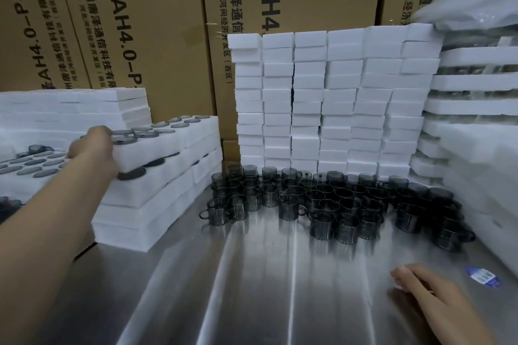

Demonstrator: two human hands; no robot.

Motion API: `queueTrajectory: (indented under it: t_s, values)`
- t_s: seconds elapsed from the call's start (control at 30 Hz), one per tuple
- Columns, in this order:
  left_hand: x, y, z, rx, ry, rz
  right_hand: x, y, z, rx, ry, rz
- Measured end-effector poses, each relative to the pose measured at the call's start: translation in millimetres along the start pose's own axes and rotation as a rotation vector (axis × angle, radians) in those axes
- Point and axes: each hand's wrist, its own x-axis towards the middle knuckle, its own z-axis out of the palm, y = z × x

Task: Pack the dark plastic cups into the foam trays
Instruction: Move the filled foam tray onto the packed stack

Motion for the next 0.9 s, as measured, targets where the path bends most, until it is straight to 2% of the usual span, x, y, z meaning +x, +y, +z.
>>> queueTrajectory:
  t_s: [0.2, 0.23, 0.3, 0.37, 0.47, 0.6, 0.73, 0.9]
  values:
    - [-23.2, 4.3, -20.8, -0.168, -0.167, -0.116, 1.8, 9.6, -2.9, -0.029, -0.048, -0.041]
    - [-37.1, 0.4, -16.2, -0.165, -0.167, -0.069, 1.5, 11.1, -2.6, -0.026, -0.038, -0.046]
    - [-85.2, -18.0, -0.7, -0.123, -0.140, 0.166, 1.4, 13.0, -1.8, -0.020, -0.033, -0.061]
    - [-142.6, -59.4, 15.3, -0.079, -0.239, 0.405, 0.4, 12.2, -1.2, -0.019, -0.035, -0.072]
    - [-213.9, -155.0, 25.0, 0.287, -0.537, 0.599, -2.1, 10.2, -2.9, 0.002, -0.026, -0.067]
    - [-239.5, -240.4, 27.6, 0.721, -0.727, 0.851, -5.0, 7.7, -3.1, 0.020, -0.001, -0.069]
    - [-221.4, -254.6, 31.3, 0.859, -0.811, 0.822, -0.5, 11.6, -3.1, 0.017, -0.014, -0.081]
    - [-214.7, -258.2, 28.1, 0.849, -0.818, 0.792, 3.3, 13.1, 0.2, -0.013, -0.025, -0.078]
